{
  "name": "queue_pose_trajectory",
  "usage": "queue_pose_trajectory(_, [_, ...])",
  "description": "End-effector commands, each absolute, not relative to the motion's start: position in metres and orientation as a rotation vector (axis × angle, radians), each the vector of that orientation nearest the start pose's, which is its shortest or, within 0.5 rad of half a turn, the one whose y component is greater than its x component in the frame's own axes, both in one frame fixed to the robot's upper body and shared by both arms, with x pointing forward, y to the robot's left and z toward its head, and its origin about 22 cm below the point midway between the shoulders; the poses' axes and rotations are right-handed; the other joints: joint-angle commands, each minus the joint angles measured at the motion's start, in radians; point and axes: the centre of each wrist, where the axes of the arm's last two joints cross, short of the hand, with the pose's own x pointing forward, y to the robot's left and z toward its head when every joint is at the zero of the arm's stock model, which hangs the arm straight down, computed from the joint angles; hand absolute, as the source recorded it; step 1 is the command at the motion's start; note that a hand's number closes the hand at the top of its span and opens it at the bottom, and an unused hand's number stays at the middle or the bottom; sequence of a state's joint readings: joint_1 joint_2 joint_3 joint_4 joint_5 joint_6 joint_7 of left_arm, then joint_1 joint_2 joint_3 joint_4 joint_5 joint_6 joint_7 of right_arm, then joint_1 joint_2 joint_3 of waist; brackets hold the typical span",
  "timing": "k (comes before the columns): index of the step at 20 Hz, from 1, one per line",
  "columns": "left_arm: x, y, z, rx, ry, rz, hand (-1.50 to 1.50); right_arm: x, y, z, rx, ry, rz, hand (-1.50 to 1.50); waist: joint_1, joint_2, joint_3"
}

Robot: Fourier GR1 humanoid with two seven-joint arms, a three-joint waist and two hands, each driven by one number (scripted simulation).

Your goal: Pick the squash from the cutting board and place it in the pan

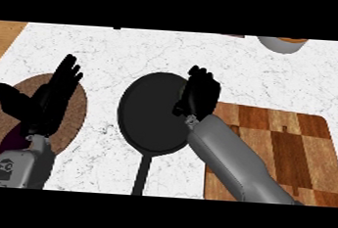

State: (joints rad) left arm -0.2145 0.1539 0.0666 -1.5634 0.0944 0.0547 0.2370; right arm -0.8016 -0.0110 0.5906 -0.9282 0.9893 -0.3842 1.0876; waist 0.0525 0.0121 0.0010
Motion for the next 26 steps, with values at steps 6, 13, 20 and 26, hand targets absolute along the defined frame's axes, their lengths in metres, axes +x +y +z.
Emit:
queue_pose_trajectory(6, [0.285,0.255,0.062,0.062,-1.529,0.006,0.0,0.344,-0.041,0.021,-1.06,-1.265,0.367,-1.5,-0.006,-0.003,0.0])
queue_pose_trajectory(13, [0.273,0.277,0.057,0.101,-1.516,0.056,0.0,0.308,-0.047,0.031,-0.875,-1.455,0.03,-1.5,-0.059,-0.021,0.0])
queue_pose_trajectory(20, [0.275,0.287,0.052,0.135,-1.5,0.07,0.0,0.245,-0.08,0.051,-0.691,-1.573,-0.122,-1.5,-0.089,-0.021,0.0])
queue_pose_trajectory(26, [0.277,0.274,0.067,0.108,-1.519,0.048,0.0,0.148,-0.102,0.026,-0.588,-1.6,-0.079,-1.5,-0.064,-0.016,0.0])
